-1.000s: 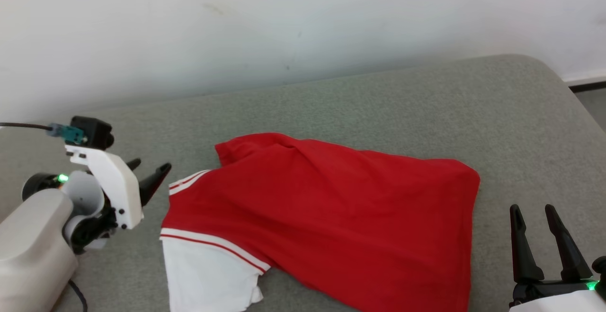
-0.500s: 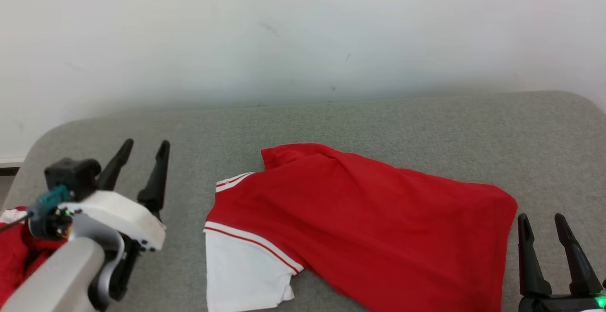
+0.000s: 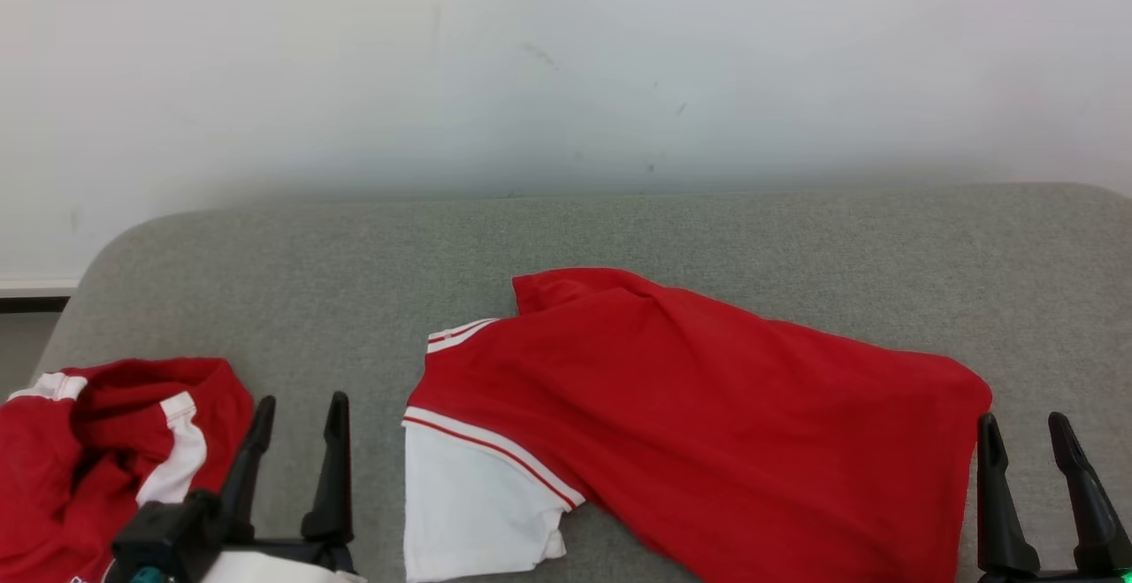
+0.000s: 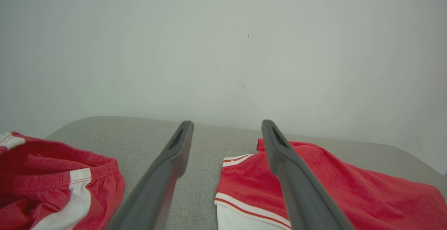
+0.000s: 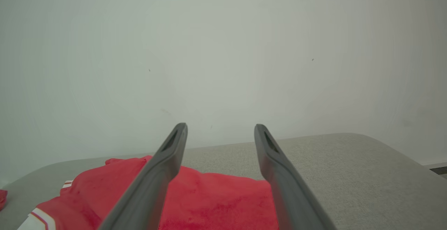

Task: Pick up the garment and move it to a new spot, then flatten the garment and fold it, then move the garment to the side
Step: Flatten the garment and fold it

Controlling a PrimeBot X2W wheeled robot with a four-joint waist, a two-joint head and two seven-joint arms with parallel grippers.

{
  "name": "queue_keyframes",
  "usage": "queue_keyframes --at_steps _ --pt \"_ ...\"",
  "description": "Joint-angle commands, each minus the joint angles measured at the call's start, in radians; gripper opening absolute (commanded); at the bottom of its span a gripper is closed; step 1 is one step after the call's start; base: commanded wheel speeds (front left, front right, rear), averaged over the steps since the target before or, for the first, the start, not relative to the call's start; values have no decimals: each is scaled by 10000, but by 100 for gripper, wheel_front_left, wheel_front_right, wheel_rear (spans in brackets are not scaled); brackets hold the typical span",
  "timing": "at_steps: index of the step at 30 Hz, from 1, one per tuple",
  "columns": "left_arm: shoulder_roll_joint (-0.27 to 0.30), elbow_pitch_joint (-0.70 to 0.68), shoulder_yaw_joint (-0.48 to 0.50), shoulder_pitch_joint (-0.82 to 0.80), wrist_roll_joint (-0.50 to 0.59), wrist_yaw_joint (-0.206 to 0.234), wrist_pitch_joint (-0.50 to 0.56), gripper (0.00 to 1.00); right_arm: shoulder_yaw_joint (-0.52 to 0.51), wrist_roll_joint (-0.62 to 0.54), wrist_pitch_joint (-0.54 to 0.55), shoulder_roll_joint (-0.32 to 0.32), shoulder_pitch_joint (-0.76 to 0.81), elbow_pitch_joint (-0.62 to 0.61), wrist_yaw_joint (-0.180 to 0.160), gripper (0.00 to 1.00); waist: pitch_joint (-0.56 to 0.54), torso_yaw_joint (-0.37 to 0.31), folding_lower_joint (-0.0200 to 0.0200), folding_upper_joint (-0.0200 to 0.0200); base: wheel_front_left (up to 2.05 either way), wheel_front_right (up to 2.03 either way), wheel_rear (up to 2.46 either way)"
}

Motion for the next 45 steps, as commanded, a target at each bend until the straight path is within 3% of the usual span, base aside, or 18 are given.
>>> queue_keyframes --at_steps 1,8,19,23,26,31,36,45 --pt "-316 13 274 277 310 -212 0 100 58 -35 2 20 -6 -41 -16 100 40 36 0 0 0 0 0" --pt "-1555 684 1204 708 1168 -1449 -1 100 288 -119 2 70 5 128 -16 100 132 86 0 0 0 0 0" --pt "-2154 1576 1827 821 1825 -2419 -2 100 60 -190 28 -479 414 40 -18 100 118 -38 0 0 0 0 0" --pt "-1934 1714 1773 871 1876 -2436 290 100 -645 113 588 -667 1221 -516 -16 100 145 -53 0 0 0 0 0" --pt "-1792 1471 1764 989 1861 -2361 740 100 -758 1121 1295 -770 1951 -935 -16 100 248 -76 0 0 0 0 0" --pt "-1668 1145 1669 1164 1594 -2213 1904 100 -26 2858 2777 -1619 3146 -789 -18 100 429 -115 0 0 0 0 0" --pt "-1626 1258 1476 1260 1498 -2098 2929 100 915 3836 3883 -1887 3106 -167 -18 100 519 -221 0 0 0 0 0" --pt "-1548 1704 919 911 1531 -2096 4483 100 2021 4314 3952 -1917 1990 1174 -18 100 550 -227 0 0 0 0 0"
